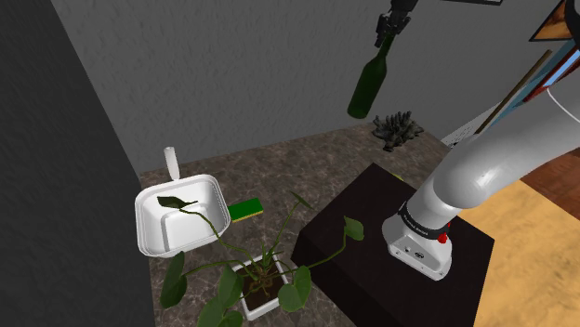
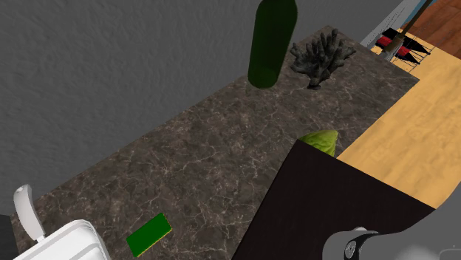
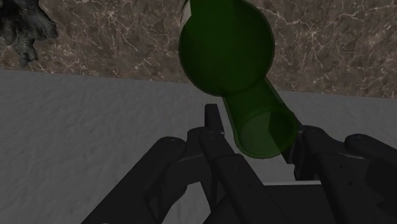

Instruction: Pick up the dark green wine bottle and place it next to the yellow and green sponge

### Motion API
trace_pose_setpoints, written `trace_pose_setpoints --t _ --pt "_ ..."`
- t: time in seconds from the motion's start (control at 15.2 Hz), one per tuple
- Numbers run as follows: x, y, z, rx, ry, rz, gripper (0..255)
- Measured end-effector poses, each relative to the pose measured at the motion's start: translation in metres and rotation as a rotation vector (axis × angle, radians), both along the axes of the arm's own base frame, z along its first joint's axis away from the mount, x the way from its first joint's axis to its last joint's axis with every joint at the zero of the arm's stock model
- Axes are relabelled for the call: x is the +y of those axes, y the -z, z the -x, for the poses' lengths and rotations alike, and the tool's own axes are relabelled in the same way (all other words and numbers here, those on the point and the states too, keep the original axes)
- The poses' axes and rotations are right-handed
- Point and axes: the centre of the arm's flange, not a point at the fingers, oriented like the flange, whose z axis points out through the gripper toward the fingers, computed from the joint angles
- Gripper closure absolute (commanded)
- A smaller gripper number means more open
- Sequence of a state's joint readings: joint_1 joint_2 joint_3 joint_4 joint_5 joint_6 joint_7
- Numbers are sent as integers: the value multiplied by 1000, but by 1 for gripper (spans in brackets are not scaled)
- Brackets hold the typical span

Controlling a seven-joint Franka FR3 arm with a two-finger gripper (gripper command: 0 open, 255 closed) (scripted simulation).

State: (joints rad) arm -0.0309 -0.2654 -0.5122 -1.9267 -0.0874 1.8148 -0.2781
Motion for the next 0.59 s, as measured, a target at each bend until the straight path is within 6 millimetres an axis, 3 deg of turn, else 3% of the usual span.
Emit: trace_pose_setpoints --t 0.33,0.59 --pt "1 -27 0 0 0 0 255" --pt "41 -31 2 0 -2 -1 255"
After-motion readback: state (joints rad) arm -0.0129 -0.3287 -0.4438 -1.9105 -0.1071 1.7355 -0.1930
